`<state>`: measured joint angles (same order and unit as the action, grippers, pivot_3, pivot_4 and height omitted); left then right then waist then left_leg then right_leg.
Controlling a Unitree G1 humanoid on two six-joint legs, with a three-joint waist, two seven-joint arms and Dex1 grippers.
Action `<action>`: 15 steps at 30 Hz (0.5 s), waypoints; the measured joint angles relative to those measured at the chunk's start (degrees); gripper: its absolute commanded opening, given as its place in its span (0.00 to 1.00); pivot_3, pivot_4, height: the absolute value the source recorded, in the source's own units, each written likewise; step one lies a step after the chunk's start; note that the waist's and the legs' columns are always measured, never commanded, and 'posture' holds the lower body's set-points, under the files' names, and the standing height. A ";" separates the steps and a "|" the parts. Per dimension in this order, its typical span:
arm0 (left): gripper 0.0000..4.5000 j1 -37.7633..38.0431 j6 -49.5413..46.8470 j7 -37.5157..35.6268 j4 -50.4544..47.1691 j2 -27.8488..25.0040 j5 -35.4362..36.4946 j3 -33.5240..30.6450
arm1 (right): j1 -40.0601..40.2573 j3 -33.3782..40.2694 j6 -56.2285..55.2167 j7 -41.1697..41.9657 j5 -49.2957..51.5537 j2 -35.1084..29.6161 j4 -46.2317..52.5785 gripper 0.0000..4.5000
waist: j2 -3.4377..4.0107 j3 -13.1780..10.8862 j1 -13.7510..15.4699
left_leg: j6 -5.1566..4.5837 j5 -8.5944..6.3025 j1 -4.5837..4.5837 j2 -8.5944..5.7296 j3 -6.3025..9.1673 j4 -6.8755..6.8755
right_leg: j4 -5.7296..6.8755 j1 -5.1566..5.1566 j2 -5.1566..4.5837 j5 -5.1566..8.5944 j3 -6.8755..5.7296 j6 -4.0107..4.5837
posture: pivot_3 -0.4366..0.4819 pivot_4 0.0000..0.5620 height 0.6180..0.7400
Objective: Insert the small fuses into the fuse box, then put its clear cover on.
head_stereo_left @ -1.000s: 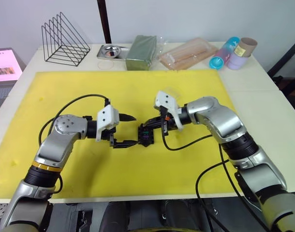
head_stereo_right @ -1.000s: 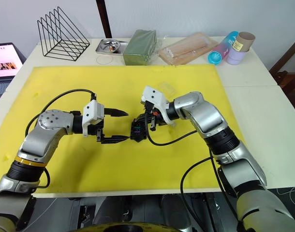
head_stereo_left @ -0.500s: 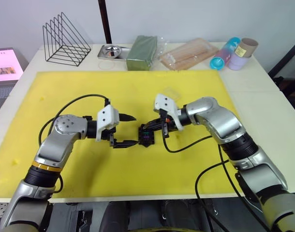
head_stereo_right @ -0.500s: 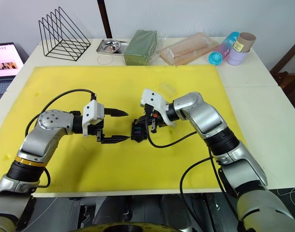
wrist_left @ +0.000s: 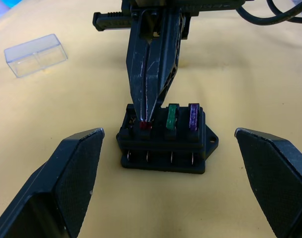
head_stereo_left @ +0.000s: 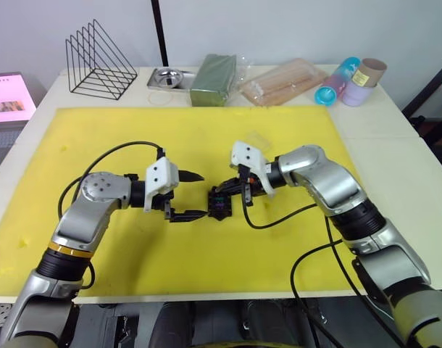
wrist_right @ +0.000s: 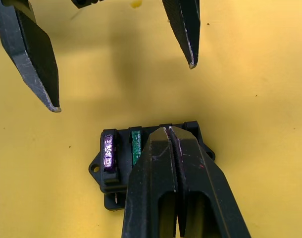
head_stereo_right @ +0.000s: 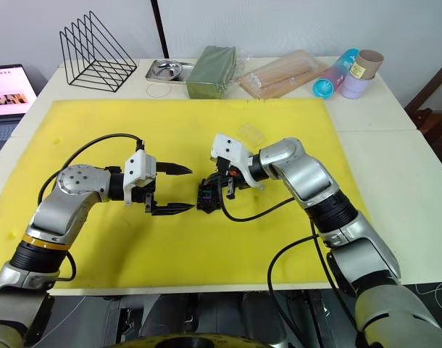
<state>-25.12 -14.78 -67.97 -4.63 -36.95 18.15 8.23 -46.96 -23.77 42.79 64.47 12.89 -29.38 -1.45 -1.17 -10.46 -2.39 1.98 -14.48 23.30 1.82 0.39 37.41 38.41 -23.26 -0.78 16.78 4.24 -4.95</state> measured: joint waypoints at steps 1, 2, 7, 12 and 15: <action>1.00 -0.01 0.01 -0.02 0.00 0.00 0.00 0.00 | 0.00 0.50 1.00 -0.01 0.61 0.24 0.03 0.00 | 0.00 0.00 -0.01 | 0.00 0.00 0.00 0.00 0.00 0.00 | 0.00 0.00 0.00 0.00 0.00 0.00 | 0.48 0.27 1.00; 1.00 -0.02 0.01 -0.04 0.01 0.00 0.00 0.00 | -0.01 0.97 2.03 -0.02 1.23 0.45 0.03 0.00 | 0.00 0.00 -0.02 | 0.00 0.00 0.01 0.00 0.00 0.00 | 0.00 -0.02 0.00 0.00 0.00 0.00 | 0.48 0.27 1.00; 1.00 -0.47 0.01 -0.17 0.09 -0.04 0.01 -0.11 | -0.17 3.53 5.41 -0.65 3.58 0.69 0.05 0.00 | 0.01 -0.02 -0.04 | 0.00 0.00 0.07 0.00 0.00 -0.01 | 0.00 -0.10 0.00 0.00 0.00 0.00 | 0.48 0.27 1.00; 1.00 -0.82 0.00 -0.47 0.34 -0.14 0.14 -0.25 | -1.58 8.95 9.59 -1.23 7.64 -0.56 3.61 0.00 | 0.01 -0.04 -0.04 | 0.00 0.00 0.10 0.01 0.02 -0.03 | 0.00 -0.14 0.00 0.00 0.00 0.00 | 0.48 0.27 1.00; 1.00 -1.67 -0.07 -0.68 0.95 -0.42 1.11 -1.12 | -1.35 10.39 10.44 -1.63 8.75 -2.84 6.84 0.00 | 0.01 -0.04 -0.01 | 0.00 0.00 0.10 0.01 0.02 -0.02 | 0.00 -0.14 0.00 0.00 0.01 0.00 | 0.48 0.27 1.00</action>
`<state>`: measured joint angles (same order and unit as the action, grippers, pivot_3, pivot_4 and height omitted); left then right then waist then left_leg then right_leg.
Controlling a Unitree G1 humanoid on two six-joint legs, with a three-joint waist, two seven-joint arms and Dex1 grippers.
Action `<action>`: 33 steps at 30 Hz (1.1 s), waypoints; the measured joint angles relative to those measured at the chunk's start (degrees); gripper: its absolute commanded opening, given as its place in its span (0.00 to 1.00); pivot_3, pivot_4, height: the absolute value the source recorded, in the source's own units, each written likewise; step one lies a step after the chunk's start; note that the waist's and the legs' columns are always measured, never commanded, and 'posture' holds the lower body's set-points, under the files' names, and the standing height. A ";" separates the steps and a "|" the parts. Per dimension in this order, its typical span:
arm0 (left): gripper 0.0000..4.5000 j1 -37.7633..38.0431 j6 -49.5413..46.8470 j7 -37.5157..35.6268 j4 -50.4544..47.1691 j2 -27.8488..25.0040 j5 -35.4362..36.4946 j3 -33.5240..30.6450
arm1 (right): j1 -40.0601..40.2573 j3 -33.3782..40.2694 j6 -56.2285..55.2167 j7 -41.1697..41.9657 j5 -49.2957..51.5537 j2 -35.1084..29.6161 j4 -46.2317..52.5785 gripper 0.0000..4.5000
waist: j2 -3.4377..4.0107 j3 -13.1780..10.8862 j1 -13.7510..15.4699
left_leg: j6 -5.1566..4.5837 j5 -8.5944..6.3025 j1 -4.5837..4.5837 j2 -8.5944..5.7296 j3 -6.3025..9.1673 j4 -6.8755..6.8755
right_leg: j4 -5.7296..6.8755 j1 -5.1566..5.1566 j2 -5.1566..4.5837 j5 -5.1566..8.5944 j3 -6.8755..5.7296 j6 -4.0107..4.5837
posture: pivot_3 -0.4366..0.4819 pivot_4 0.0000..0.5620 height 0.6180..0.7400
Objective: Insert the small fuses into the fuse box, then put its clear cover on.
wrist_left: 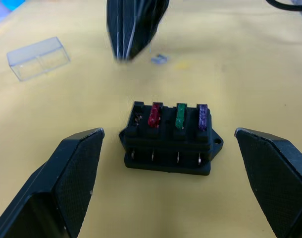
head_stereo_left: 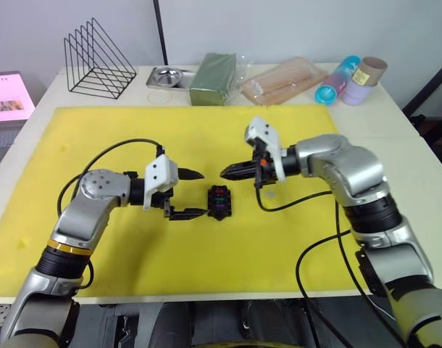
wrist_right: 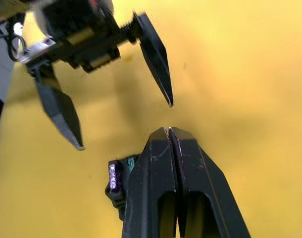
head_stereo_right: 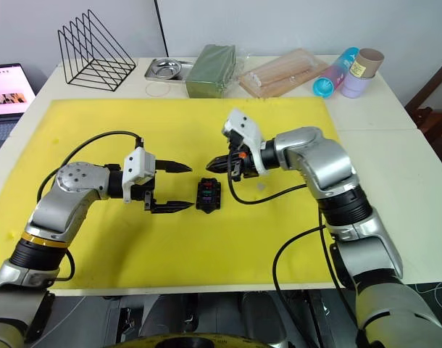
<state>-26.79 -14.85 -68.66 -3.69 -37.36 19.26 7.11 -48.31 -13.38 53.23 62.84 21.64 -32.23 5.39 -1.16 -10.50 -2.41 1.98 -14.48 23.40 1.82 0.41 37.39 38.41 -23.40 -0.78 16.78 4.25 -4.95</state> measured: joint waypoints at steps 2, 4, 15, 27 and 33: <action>1.00 -0.62 -1.29 -0.84 0.27 -0.98 1.21 -0.55 | 2.44 0.98 -0.33 -0.04 0.04 -4.11 4.28 0.00 | -0.02 -0.01 0.27 | 0.00 0.00 0.06 0.00 -0.01 0.00 | -0.06 0.00 0.00 0.00 -0.06 0.00 | 0.48 0.27 1.00; 1.00 -1.10 -3.72 -2.35 0.76 -3.86 2.22 -1.57 | 6.81 3.22 -1.23 0.14 -0.05 -10.10 8.49 0.05 | -0.02 -0.02 0.40 | 0.00 0.00 0.10 -0.01 -0.02 -0.03 | -0.16 0.00 -0.02 0.01 -0.07 -0.01 | 0.48 0.27 1.00; 1.00 -0.68 -6.55 -9.44 5.19 -13.74 3.69 -4.27 | 28.34 20.11 -4.11 2.31 2.34 -28.65 15.81 0.81 | -0.03 -0.03 0.01 | 0.00 0.00 0.05 0.00 -0.12 -0.07 | -0.20 0.02 0.12 0.02 -0.05 0.01 | 0.48 0.27 1.00; 1.00 -3.43 -2.48 -13.41 12.34 -14.00 2.30 -5.13 | 40.71 30.71 -7.84 2.46 3.12 -32.41 14.73 0.99 | -0.03 -0.03 0.01 | 0.00 0.00 0.03 -0.01 -0.22 -0.04 | -0.20 0.04 0.10 0.02 0.02 0.00 | 0.48 0.27 1.00; 1.00 -3.85 -3.37 -11.46 7.81 -7.33 2.65 -2.89 | 32.85 22.98 -3.83 -5.34 4.64 -25.17 18.36 0.99 | -0.06 -0.04 -0.06 | 0.00 0.00 0.05 0.00 -0.17 -0.02 | -0.18 0.04 0.13 0.01 0.02 -0.01 | 0.48 0.27 1.00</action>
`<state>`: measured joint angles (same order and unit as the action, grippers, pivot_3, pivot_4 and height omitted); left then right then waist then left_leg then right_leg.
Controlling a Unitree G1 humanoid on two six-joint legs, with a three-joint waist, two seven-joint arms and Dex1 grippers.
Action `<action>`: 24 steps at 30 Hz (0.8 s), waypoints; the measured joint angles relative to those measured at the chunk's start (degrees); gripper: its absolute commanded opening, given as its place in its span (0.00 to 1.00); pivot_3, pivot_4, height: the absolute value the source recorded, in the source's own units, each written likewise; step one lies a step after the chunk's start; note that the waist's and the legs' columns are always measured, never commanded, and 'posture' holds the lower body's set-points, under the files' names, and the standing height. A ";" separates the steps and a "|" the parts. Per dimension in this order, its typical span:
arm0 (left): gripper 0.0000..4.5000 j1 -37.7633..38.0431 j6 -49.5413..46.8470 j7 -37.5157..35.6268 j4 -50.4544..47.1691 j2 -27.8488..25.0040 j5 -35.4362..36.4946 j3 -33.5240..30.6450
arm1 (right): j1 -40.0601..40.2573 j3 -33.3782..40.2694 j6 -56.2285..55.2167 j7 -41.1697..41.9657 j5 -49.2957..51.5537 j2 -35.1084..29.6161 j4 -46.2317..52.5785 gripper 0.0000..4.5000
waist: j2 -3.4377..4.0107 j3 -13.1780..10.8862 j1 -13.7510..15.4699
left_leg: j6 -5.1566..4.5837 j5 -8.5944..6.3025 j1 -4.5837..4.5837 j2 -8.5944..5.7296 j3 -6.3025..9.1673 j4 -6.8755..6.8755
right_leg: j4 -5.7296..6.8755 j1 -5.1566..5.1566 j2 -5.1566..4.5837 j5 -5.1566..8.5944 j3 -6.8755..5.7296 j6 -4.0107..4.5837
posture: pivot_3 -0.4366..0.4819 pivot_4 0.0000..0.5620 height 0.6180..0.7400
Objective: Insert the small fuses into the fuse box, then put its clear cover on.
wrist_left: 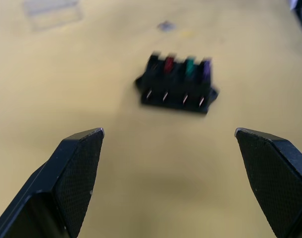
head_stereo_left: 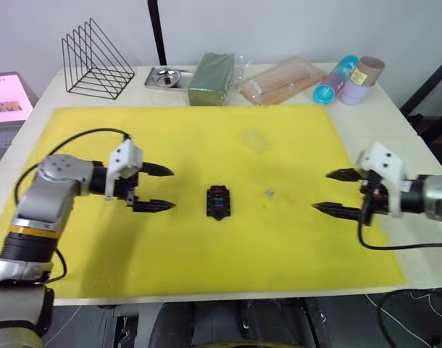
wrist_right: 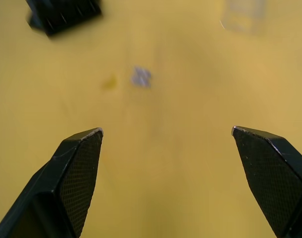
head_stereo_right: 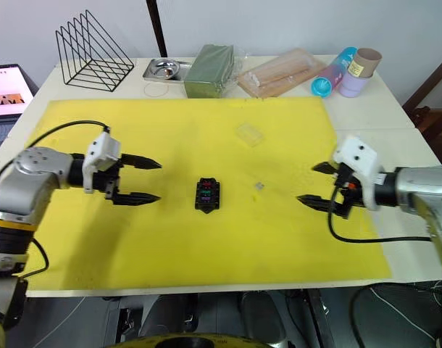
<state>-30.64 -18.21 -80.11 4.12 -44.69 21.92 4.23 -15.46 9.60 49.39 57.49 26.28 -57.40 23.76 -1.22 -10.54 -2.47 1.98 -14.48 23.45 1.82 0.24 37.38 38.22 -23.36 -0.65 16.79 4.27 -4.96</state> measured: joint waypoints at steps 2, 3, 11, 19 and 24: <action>1.00 -0.09 -0.11 0.35 -0.92 0.15 0.00 0.27 | -1.00 -2.14 2.42 -2.04 0.36 1.30 0.11 0.99 | 0.01 0.00 0.09 | 0.00 0.00 0.00 -0.01 0.00 -0.01 | 0.01 -0.01 -0.02 0.00 0.01 0.00 | 0.48 0.27 1.00; 1.00 0.11 -0.39 0.40 -1.46 0.07 0.00 0.30 | -1.65 -2.56 5.37 -3.36 1.56 2.62 0.16 0.99 | 0.00 0.00 0.11 | 0.00 0.00 0.00 -0.01 0.01 -0.03 | -0.01 0.00 -0.02 0.00 0.00 0.00 | 0.48 0.27 1.00; 1.00 3.80 -1.82 3.00 -7.37 1.30 0.12 1.50 | -6.25 3.71 34.02 -17.17 13.65 23.94 0.60 0.99 | 0.01 0.01 0.15 | 0.00 0.00 0.00 0.00 0.12 0.05 | 0.09 -0.01 -0.05 -0.01 0.06 0.00 | 0.48 0.27 1.00; 1.00 4.69 -2.25 4.46 -8.45 1.17 0.17 1.29 | -10.12 9.99 42.69 -24.99 15.39 31.82 -1.83 0.99 | 0.01 0.02 0.13 | 0.00 0.00 0.00 -0.02 0.08 -0.01 | 0.08 -0.01 -0.04 0.00 0.01 0.00 | 0.48 0.27 1.00; 1.00 5.12 -2.17 5.13 -8.72 1.17 0.17 1.24 | -9.78 12.17 42.71 -29.00 19.85 33.42 -5.02 0.99 | 0.01 0.03 -0.01 | 0.00 0.00 -0.01 -0.01 0.08 -0.03 | 0.08 0.00 -0.03 -0.01 0.01 0.00 | 0.48 0.27 1.00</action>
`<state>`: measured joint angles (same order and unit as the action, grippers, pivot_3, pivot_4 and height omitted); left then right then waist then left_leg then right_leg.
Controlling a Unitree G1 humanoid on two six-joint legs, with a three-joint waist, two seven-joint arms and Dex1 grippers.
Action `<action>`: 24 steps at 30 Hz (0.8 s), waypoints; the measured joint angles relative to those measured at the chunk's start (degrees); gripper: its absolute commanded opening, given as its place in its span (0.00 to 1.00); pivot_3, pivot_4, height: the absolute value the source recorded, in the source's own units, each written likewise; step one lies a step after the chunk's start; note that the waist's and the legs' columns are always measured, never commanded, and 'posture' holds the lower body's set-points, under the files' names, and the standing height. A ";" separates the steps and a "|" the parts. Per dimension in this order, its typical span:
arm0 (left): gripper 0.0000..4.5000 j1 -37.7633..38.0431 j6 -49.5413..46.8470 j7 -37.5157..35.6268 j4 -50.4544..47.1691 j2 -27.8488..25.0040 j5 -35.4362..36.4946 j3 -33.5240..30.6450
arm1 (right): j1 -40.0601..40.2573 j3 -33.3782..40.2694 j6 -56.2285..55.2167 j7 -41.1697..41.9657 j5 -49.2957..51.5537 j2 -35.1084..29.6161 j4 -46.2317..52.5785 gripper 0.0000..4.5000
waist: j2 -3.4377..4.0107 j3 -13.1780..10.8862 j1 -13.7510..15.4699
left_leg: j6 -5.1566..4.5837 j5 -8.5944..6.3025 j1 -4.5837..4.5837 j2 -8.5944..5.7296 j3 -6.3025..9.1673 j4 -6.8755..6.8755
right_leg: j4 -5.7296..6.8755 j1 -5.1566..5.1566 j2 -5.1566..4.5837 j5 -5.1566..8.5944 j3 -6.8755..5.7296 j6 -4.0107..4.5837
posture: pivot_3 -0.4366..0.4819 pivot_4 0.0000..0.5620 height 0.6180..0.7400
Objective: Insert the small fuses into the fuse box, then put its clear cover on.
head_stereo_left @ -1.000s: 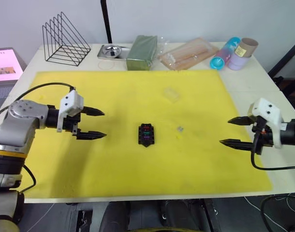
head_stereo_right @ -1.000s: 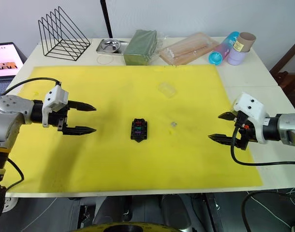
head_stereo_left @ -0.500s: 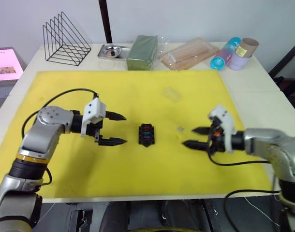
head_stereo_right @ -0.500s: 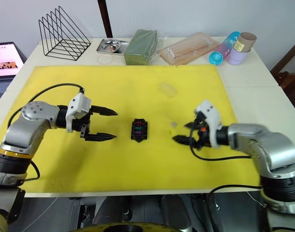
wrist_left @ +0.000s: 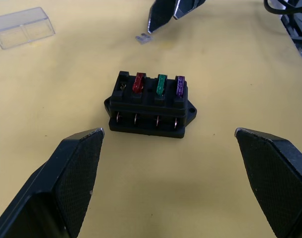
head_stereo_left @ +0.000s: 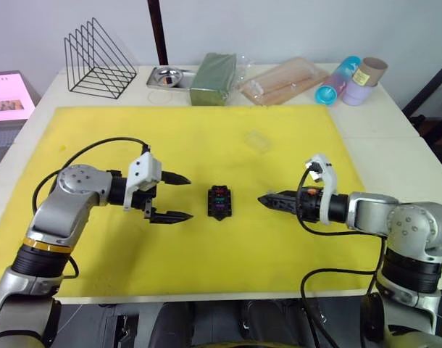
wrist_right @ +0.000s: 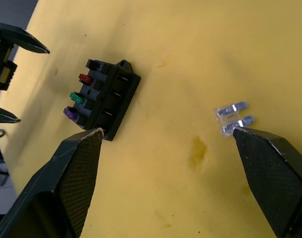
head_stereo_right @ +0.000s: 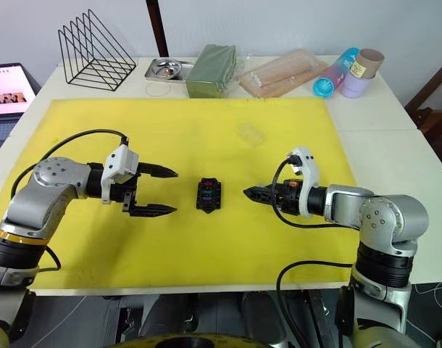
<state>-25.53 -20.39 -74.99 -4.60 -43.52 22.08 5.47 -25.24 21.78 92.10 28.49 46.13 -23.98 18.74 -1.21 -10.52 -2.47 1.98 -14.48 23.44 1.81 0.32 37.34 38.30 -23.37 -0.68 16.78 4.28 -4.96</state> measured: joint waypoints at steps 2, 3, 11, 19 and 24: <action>1.00 0.12 0.06 0.12 0.00 0.00 -0.01 0.00 | 0.44 1.48 0.01 -2.07 2.20 1.34 -1.32 0.99 | 0.00 0.00 -0.01 | 0.00 0.00 0.00 0.00 0.00 -0.01 | 0.00 0.00 0.00 0.00 0.00 0.00 | 0.48 0.27 1.00; 1.00 0.13 0.12 0.14 0.01 0.00 -0.01 0.00 | 0.45 2.31 0.01 -3.31 3.23 2.01 -2.32 0.99 | 0.00 0.00 -0.02 | 0.00 0.00 0.00 0.00 0.00 -0.01 | 0.00 0.00 0.00 0.00 0.00 0.00 | 0.48 0.27 1.00; 1.00 0.13 1.19 0.22 0.05 0.13 -0.07 0.01 | -0.64 7.06 0.02 -11.18 9.73 4.18 -9.62 0.99 | 0.00 0.00 -0.06 | 0.00 0.00 0.00 0.00 -0.02 -0.01 | 0.00 0.00 0.00 0.00 0.01 0.00 | 0.48 0.27 1.00; 1.00 0.83 2.08 0.46 0.05 0.14 -0.20 0.01 | -1.48 8.92 0.03 -17.28 15.41 5.00 -13.51 0.99 | 0.01 0.01 -0.08 | 0.00 0.00 -0.01 0.01 -0.03 -0.01 | 0.00 0.01 0.00 0.00 0.01 0.00 | 0.48 0.27 1.00; 1.00 0.87 2.25 0.88 0.04 0.20 -0.20 0.01 | -3.20 9.90 0.03 -20.25 16.11 6.84 -15.81 0.99 | 0.01 0.01 -0.26 | 0.00 0.00 -0.03 0.02 -0.03 -0.01 | 0.00 0.00 0.03 0.00 0.03 0.00 | 0.48 0.27 1.00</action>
<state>-24.65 -18.13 -74.11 -4.56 -43.32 21.88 5.48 -28.44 31.68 92.13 8.24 62.24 -17.14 2.92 -1.21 -10.50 -2.73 1.98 -14.48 23.40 1.83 0.29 37.33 38.30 -23.36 -0.65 16.78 4.31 -4.96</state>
